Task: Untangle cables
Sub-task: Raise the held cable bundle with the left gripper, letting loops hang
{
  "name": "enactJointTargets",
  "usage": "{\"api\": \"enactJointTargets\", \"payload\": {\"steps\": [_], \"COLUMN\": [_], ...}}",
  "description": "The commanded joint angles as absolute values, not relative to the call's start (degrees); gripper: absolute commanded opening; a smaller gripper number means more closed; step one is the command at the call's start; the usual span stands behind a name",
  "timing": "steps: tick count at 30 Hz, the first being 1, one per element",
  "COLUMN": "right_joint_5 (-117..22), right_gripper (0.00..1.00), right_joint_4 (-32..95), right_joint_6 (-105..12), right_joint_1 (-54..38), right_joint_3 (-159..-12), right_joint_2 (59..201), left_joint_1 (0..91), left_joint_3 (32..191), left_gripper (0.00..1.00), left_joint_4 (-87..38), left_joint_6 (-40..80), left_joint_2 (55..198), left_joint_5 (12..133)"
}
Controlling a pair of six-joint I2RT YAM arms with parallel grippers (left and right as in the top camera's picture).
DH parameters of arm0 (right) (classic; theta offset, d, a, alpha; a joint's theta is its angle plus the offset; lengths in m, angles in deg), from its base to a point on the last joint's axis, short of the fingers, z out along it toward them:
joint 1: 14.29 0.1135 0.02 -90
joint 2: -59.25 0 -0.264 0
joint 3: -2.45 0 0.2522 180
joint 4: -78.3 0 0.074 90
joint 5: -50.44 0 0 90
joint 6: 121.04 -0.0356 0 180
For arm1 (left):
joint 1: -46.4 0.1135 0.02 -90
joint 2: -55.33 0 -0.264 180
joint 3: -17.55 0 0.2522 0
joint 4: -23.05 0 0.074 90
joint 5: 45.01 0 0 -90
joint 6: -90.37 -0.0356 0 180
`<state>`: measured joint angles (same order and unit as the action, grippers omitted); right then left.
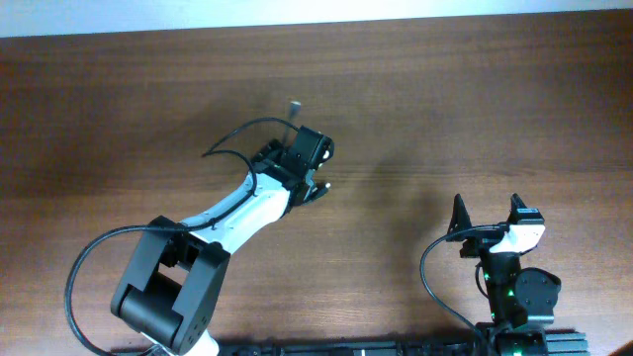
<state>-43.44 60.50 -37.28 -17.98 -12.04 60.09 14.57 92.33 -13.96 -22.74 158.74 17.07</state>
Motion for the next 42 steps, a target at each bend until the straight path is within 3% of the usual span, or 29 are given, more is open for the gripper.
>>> {"api": "enactJointTargets", "payload": {"steps": [1,7,13,21,29,32,38,42], "right_joint_5": [-42.9,-42.9,-42.9,-42.9,-42.9,-42.9,-42.9,-42.9], "right_gripper": [0.99,0.99,0.99,0.99,0.99,0.99,0.99,0.99], "right_joint_4": [60.4,60.4,60.3,60.4,60.4,60.4,60.4,60.4], "right_joint_6": [-37.3,-37.3,-37.3,-37.3,-37.3,-37.3,-37.3,-37.3], "right_joint_1": [-17.7,-17.7,-17.7,-17.7,-17.7,-17.7,-17.7,-17.7], "right_joint_3": [-11.6,-11.6,-11.6,-11.6,-11.6,-11.6,-11.6,-11.6], "right_joint_2": [59.7,59.7,59.7,59.7,59.7,59.7,59.7,59.7], "left_joint_1": [15.0,15.3,20.6,34.0,34.5,34.1,34.1,34.1], "left_joint_3": [92.3,92.3,92.3,92.3,92.2,92.1,91.4,91.0], "left_gripper": [0.99,0.99,0.99,0.99,0.99,0.99,0.99,0.99], "left_joint_4": [-13.9,-14.0,-18.9,-31.9,-35.0,-36.7,-39.0,-35.2], "left_joint_6": [-19.6,-9.3,-0.7,-0.3,-0.2,1.9,26.0,28.1], "left_joint_2": [156.5,144.2,130.4,122.8,122.9,124.0,129.3,135.2], "left_joint_5": [9.1,12.5,28.1,52.2,63.7,63.1,52.1,44.8]}}
